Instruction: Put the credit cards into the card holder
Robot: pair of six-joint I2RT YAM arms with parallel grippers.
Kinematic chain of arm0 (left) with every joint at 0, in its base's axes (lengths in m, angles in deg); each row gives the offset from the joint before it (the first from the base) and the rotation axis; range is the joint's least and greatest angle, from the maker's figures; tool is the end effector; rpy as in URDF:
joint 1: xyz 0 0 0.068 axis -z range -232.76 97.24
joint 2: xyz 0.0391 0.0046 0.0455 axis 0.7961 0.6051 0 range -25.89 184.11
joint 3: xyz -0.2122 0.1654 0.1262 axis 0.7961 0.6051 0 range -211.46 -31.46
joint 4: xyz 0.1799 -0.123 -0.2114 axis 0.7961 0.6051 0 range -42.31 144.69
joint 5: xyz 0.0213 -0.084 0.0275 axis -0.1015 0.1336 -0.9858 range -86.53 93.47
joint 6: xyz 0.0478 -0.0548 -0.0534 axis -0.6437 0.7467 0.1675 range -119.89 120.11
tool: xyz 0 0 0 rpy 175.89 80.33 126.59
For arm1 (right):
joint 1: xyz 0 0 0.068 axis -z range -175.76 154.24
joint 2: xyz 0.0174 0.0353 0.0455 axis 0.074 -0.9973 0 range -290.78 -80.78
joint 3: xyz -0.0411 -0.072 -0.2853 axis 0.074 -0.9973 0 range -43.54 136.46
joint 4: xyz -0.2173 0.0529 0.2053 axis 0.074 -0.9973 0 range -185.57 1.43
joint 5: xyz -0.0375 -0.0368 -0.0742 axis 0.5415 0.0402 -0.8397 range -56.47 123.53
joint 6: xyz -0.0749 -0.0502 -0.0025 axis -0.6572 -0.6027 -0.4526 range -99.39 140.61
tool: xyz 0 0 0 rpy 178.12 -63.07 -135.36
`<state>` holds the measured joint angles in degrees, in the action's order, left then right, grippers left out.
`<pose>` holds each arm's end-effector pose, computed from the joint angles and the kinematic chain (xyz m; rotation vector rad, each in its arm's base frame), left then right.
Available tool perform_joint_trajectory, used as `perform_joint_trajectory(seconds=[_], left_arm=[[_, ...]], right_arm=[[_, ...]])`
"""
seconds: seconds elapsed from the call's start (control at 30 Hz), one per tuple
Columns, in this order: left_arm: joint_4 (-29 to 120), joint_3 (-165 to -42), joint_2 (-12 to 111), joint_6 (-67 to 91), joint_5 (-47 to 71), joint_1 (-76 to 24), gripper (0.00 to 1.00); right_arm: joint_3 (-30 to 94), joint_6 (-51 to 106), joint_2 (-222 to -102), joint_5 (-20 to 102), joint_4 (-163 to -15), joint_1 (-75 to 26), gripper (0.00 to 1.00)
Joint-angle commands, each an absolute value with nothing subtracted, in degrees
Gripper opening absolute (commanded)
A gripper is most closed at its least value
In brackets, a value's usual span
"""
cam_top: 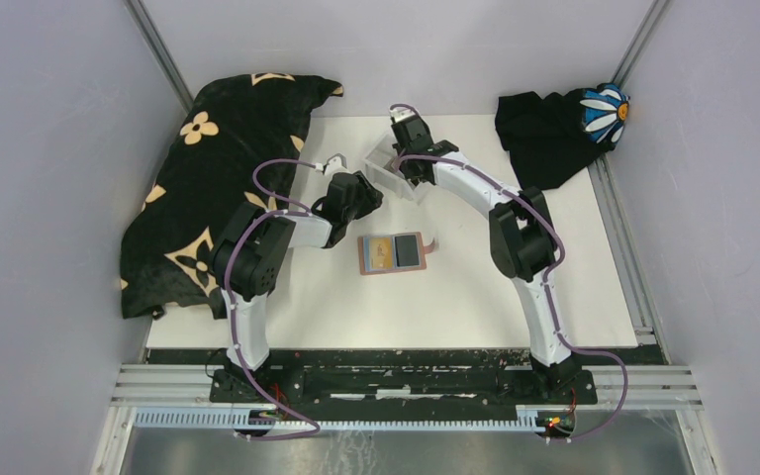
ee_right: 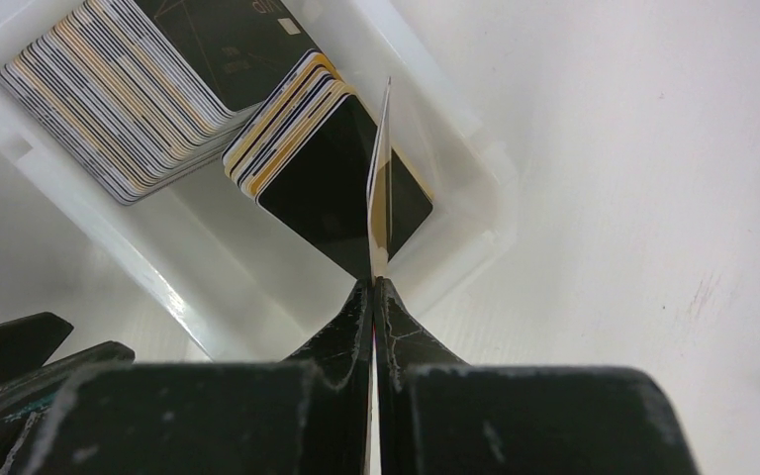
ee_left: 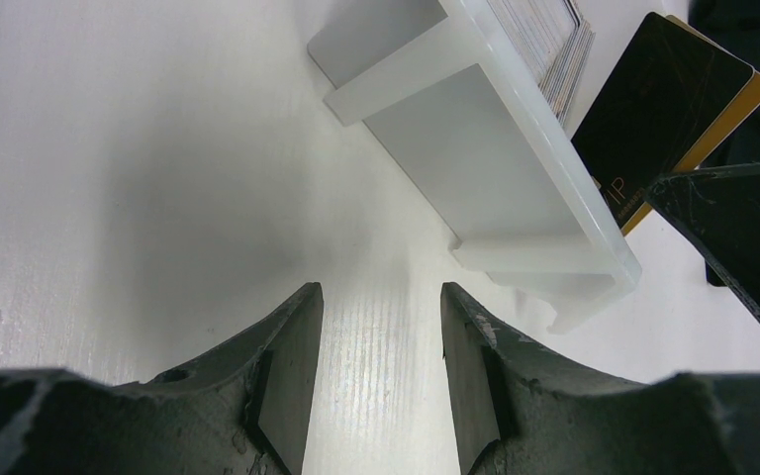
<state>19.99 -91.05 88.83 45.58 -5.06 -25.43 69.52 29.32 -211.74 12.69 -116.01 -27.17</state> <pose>0.4427 -0.2154 0.1021 -0.4256 2.0616 -0.6321 0.5341 0.2927 0.1937 -0.2815 2.2817 -0.0733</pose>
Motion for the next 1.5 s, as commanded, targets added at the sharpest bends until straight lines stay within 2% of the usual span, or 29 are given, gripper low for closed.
perform_joint_trajectory(seconds=[0.0,0.73,0.93,1.4,1.43,1.47], left_arm=[[19.04,-91.47,86.27,42.74,-5.82,-25.63,0.55],[21.87,-93.75,82.15,43.19,-5.2,-26.5,0.57],[24.9,-96.77,79.78,44.77,-2.85,-28.34,0.61],[29.23,-109.64,83.16,56.22,17.33,-31.28,0.69],[29.23,-110.44,83.57,57.3,19.1,-31.45,0.78],[29.42,-111.33,84.12,58.21,20.9,-31.49,0.94]], right_arm=[[68.42,29.45,-206.4,15.39,-113.13,-26.61,0.01],[62.49,27.66,-201.55,17.27,-107.99,-26.27,0.01],[56.73,28.3,-196.12,17.44,-105.9,-26.29,0.01],[46.5,27.84,-186.3,17.42,-104.05,-28.87,0.01],[46.2,27.75,-186.18,17.22,-103.78,-29.16,0.01],[46.01,27.61,-185.98,17.14,-103.59,-29.4,0.01]])
